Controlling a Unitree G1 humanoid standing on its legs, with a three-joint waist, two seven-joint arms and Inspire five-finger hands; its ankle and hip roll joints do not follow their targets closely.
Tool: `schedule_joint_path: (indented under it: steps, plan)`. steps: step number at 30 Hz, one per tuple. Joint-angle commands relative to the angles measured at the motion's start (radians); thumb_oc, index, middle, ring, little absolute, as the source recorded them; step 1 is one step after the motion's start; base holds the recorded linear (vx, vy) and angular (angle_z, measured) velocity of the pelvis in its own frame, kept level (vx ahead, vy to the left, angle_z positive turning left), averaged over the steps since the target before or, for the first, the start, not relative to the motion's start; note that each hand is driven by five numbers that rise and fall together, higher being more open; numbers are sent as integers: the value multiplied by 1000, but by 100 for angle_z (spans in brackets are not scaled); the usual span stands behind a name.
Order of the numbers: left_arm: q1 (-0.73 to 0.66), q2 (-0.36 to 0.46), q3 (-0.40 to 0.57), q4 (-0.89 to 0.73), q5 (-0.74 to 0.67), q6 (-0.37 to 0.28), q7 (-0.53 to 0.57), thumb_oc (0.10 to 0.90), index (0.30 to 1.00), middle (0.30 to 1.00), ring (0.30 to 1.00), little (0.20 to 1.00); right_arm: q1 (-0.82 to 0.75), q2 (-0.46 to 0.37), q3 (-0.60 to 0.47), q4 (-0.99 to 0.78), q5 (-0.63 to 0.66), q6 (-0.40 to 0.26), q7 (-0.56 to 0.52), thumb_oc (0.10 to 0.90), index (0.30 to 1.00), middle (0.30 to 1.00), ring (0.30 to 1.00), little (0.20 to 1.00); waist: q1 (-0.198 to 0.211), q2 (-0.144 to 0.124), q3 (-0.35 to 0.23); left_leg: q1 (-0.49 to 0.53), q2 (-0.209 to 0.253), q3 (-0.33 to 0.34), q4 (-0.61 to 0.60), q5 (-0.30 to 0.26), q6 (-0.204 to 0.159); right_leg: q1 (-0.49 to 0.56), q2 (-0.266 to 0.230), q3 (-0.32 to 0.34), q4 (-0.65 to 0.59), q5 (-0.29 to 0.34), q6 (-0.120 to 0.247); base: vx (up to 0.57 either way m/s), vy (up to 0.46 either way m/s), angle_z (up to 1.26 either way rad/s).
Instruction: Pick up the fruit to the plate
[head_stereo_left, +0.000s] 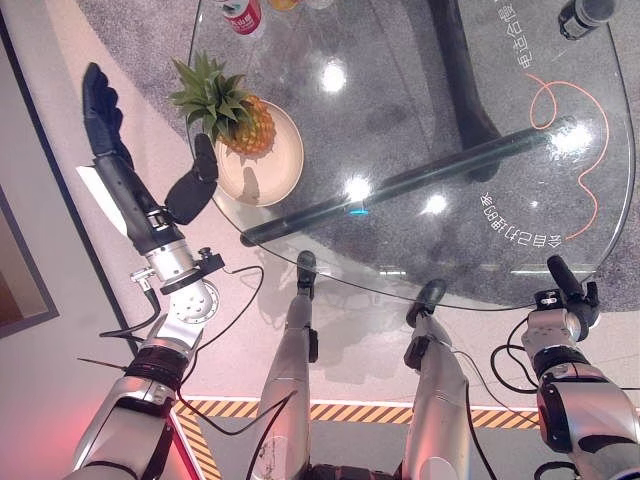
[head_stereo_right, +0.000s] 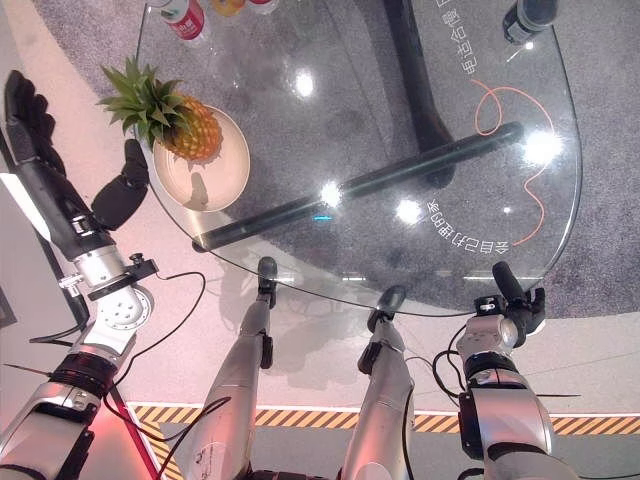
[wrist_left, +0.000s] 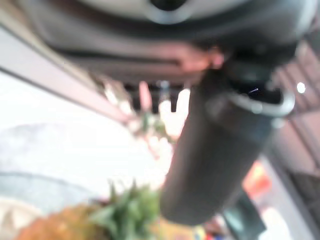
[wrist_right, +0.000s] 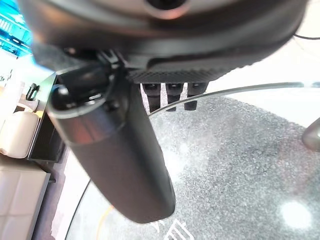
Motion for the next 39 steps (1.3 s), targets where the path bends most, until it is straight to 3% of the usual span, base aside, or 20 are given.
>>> schedule_joint_path:
  steps: [1,5,7,12,15,16,20,22,23,30,33,39]
  plan:
    - [-46,11,96,-40,-101,-59,-39,800,900,900,900,900,74,-113,-37,6,-24,-42,-4,800,900,900,900,900,-7,15,-22,48,38,-11,92,-142,-41,48,7,-6,-42,49,28,0,0,0]
    - [-24,10,116,-34,-89,-54,-51,800,900,900,900,900,109,-104,-54,-2,-37,-43,-9,800,900,900,900,900,-10,11,-22,101,37,-1,75,-139,-39,98,6,-5,-62,57,32,-2,0,1]
    - [-25,12,120,-26,-151,-32,-90,800,900,900,900,900,116,-104,-63,8,-47,-36,-2,800,900,900,900,900,-11,10,-22,118,39,1,73,-140,-42,115,5,-4,-64,55,33,0,0,0]
    - [38,-23,159,56,-472,97,-356,800,900,900,900,900,191,-64,-95,17,-138,-22,8,800,900,900,900,900,-18,5,-22,243,42,24,21,-124,-44,245,3,2,-112,69,46,7,8,-2]
    - [96,-59,169,118,-586,160,-496,800,900,900,900,900,246,-28,-95,14,-195,4,32,800,900,900,900,900,-20,0,-58,289,44,32,-15,-108,-45,306,3,-2,-160,89,51,72,7,-5]
    - [155,-86,175,179,-633,227,-614,800,900,900,900,900,305,0,-87,15,-259,44,71,800,900,900,900,900,-22,-6,-98,338,49,41,-51,-104,-48,363,5,-5,-200,96,55,183,18,-6]
    - [263,-109,179,373,-595,415,-759,800,900,900,900,900,424,32,-47,56,-398,216,215,800,900,900,900,900,-41,-20,-202,451,66,66,-127,-75,-54,489,19,7,-301,132,55,175,57,1]
    - [300,-123,191,476,-549,460,-805,800,900,900,900,900,476,41,-40,100,-459,284,284,800,900,900,900,900,-53,-25,-253,501,76,77,-136,-74,-57,540,26,10,-324,138,52,245,63,-1]
    - [314,-126,190,515,-547,507,-840,800,900,900,900,900,495,45,-39,117,-485,299,302,800,900,900,900,900,-57,-25,-275,524,81,82,-139,-74,-59,564,27,10,-331,139,50,231,47,3]
    - [398,-163,197,692,-385,586,-954,800,900,900,900,900,617,104,-24,203,-682,348,342,800,900,900,900,900,-72,-24,-403,644,106,120,-140,-100,-69,696,32,-5,-368,134,51,245,27,-5]
    - [406,-166,193,729,-360,625,-986,800,900,900,900,900,625,113,-17,216,-731,367,351,800,900,900,900,900,-78,-23,-423,664,113,130,-140,-105,-73,719,32,-8,-374,129,52,104,11,-5]
    - [420,-185,182,795,-215,797,-1020,800,900,900,900,900,623,146,29,230,-826,429,377,800,900,900,900,900,-90,-23,-460,694,121,145,-140,-112,-75,752,40,-8,-377,115,47,69,14,-4]
